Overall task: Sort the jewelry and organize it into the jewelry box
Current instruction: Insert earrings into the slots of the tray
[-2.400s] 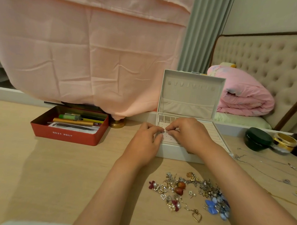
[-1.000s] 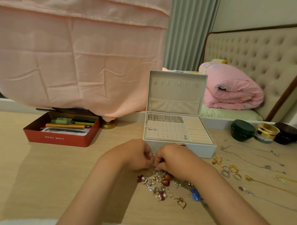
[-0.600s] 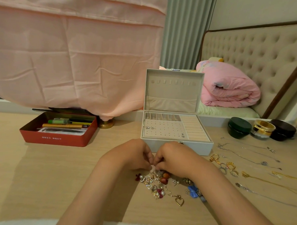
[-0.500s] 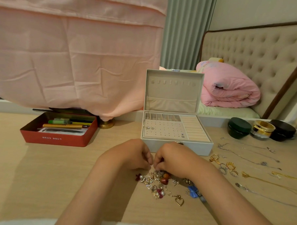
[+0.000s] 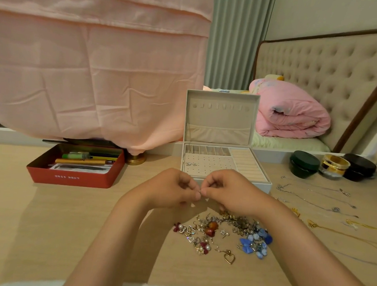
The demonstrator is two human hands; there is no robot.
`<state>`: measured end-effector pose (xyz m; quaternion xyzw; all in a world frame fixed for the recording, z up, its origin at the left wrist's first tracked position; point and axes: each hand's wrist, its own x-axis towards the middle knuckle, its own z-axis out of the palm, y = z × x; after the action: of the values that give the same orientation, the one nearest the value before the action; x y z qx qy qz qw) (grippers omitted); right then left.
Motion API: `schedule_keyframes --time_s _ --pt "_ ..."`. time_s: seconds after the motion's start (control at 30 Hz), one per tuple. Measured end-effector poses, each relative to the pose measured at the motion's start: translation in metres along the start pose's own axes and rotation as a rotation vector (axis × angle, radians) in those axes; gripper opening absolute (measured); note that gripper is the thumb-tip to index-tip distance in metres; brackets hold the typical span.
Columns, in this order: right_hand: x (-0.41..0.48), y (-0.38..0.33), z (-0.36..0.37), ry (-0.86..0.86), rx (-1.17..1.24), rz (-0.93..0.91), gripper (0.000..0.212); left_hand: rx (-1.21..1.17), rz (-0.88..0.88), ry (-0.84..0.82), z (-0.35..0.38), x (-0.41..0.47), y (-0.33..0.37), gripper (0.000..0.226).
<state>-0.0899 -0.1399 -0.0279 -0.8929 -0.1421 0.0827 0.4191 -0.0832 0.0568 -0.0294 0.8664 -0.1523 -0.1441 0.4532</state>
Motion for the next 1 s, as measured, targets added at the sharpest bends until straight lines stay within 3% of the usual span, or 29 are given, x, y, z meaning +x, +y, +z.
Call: schedule_keyframes --time_s 0.17,0.3,0.5,0.7,1.0 --pt "-0.001 -0.008 -0.001 0.072 0.339 0.025 0.003 -0.189 0.028 0.020 -0.007 -0.006 0.004 0.017" --pt "-0.002 -0.014 -0.002 0.114 0.458 0.021 0.001 -0.261 0.077 0.103 -0.011 -0.006 0.001 0.012" --pt "0.000 -0.012 -0.002 0.174 0.515 0.029 0.009 -0.398 0.101 0.189 -0.009 -0.002 0.000 0.012" --pt "0.001 -0.011 0.001 0.230 0.606 0.017 0.015 -0.365 0.137 0.244 0.001 0.007 0.002 0.010" --pt "-0.003 0.011 -0.002 0.312 0.490 0.089 0.008 -0.272 0.175 0.285 0.023 0.022 0.008 0.007"
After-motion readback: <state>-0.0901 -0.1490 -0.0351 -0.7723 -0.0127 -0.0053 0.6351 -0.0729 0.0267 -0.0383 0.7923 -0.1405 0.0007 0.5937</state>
